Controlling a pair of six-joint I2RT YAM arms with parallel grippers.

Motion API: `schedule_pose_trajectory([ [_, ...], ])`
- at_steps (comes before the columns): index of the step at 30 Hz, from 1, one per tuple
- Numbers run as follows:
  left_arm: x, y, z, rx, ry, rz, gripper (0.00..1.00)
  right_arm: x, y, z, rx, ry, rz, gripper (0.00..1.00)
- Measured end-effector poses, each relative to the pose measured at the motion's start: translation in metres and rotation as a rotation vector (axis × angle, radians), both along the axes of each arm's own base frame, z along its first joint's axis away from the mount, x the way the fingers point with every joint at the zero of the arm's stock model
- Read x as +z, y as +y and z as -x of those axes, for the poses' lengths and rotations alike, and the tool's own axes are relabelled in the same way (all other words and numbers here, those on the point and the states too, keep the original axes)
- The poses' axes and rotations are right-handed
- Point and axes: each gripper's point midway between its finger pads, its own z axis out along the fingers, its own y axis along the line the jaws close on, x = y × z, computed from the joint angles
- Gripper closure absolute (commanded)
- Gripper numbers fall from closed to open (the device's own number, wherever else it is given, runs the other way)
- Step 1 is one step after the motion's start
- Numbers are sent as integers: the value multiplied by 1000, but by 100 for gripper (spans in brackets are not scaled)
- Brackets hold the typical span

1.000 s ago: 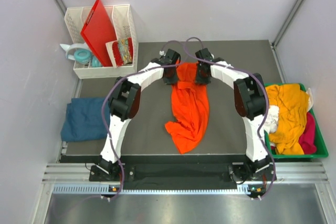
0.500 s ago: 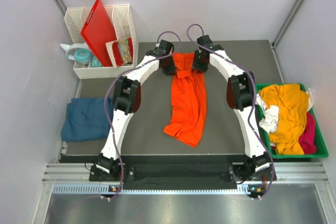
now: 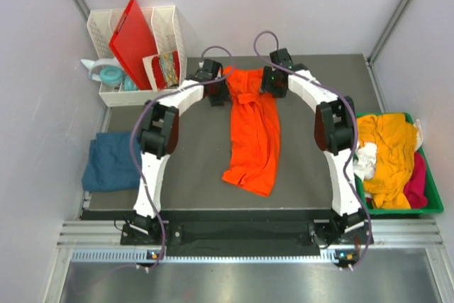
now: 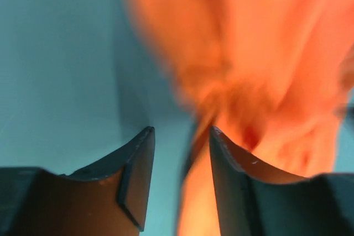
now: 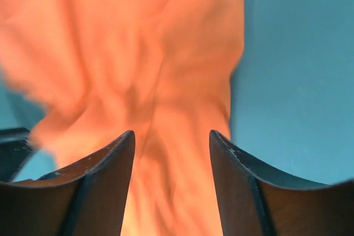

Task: Fold and stack the t-shirts
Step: Rotate the tshirt 90 degrees

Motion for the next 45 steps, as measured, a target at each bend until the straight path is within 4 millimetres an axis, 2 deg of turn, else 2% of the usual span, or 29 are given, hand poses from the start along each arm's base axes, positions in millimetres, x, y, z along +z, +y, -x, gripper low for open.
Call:
schedule_pose_trajectory([
  [2,8,14,19,17,10,-36,46,30,0,11,0,-48,19,41],
  [3,19,18,25,25,-1,-47,46,48,1,15,0,-82,20,41],
  [7,84,26,35,55,-127,-39,47,143,12,44,10,-269,-16,41],
  [9,114,29,59,67,-179,-24,48,178,10,69,12,-341,-34,42],
  [11,136,29,92,61,-224,-6,47,192,5,104,15,-374,-41,43],
  [13,140,24,132,43,-238,-10,47,182,-6,139,6,-368,-36,43],
  [14,137,19,147,27,-235,-13,47,169,-8,159,10,-347,-29,44],
  [16,116,11,185,-7,-211,-41,47,140,-19,191,10,-291,2,44],
  [17,101,6,205,-29,-183,-61,46,121,-25,209,5,-257,25,44],
  [19,64,2,244,-71,-109,-109,46,96,-30,240,19,-203,65,44],
  [21,37,5,271,-95,-48,-156,46,85,-29,262,39,-181,77,44],
  [23,18,13,290,-94,0,-194,46,82,-27,276,48,-181,72,44],
  [25,9,22,299,-74,25,-212,46,81,-25,286,48,-186,65,44],
  [29,9,31,309,-38,24,-194,46,74,-17,301,57,-175,55,44],
  [34,4,34,321,-34,35,-182,45,36,-18,332,78,-100,84,44],
  [37,0,38,327,-32,44,-187,45,21,-19,346,84,-68,94,44],
  [45,17,33,323,-20,-6,-127,44,7,-2,367,120,-28,89,44],
])
